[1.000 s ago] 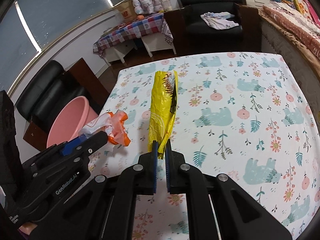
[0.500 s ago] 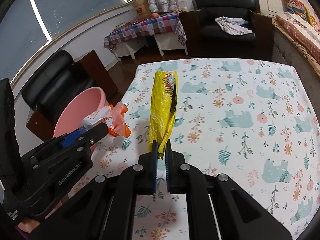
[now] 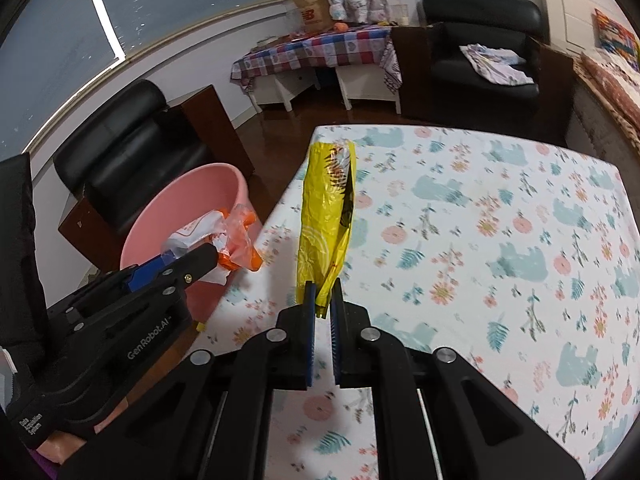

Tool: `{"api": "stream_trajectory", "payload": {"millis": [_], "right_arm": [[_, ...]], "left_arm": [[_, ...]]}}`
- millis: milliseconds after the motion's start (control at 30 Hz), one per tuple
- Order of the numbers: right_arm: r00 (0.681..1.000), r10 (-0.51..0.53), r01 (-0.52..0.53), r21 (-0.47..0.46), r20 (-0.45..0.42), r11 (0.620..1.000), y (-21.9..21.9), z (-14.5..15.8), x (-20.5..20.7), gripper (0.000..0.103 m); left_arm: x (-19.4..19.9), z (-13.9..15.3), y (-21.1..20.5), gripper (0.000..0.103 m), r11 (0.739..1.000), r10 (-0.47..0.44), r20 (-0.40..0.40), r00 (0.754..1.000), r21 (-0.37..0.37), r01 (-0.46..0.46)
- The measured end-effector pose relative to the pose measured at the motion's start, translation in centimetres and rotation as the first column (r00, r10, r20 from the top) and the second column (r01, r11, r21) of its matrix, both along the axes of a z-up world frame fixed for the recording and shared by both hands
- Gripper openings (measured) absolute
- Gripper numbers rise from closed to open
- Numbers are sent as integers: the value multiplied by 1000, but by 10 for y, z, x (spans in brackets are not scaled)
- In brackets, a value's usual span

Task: Collect trash
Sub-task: 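Carry the orange-white bag and yellow packet over the pink bucket, then open both grippers to drop the bag and yellow packet into the bucket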

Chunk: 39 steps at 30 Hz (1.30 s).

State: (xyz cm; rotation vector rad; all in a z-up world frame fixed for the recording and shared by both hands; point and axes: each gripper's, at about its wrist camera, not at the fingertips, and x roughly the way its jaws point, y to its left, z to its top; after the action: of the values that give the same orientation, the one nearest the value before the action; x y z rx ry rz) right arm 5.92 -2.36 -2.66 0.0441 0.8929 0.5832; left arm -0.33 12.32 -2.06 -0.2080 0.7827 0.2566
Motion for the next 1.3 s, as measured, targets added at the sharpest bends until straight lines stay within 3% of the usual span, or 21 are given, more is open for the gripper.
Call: {"api": "stream_trajectory", "payload": {"millis": [500, 933, 1100, 1200, 1233, 1300], "right_arm": [[986, 161, -160, -12, 46, 987, 101, 14, 17, 7], [973, 231, -231, -27, -2, 973, 155, -2, 19, 7], [969, 245, -246, -15, -28, 969, 163, -4, 19, 7], [966, 257, -257, -12, -25, 966, 166, -4, 17, 19], [966, 259, -260, -10, -19, 966, 166, -4, 16, 27], [966, 257, -257, -12, -4, 966, 165, -3, 15, 32]], "left_arm": [[-4, 3, 95, 29, 975, 213, 37, 976, 60, -214], [-4, -22, 145, 30, 959, 282, -6, 959, 36, -282], [-7, -25, 150, 39, 957, 289, -2, 957, 28, -289], [-9, -25, 153, 45, 954, 299, -4, 954, 19, -299], [-10, -25, 154, 47, 954, 300, -7, 954, 19, -300], [-11, -26, 154, 48, 953, 303, -9, 953, 20, -303]]}}
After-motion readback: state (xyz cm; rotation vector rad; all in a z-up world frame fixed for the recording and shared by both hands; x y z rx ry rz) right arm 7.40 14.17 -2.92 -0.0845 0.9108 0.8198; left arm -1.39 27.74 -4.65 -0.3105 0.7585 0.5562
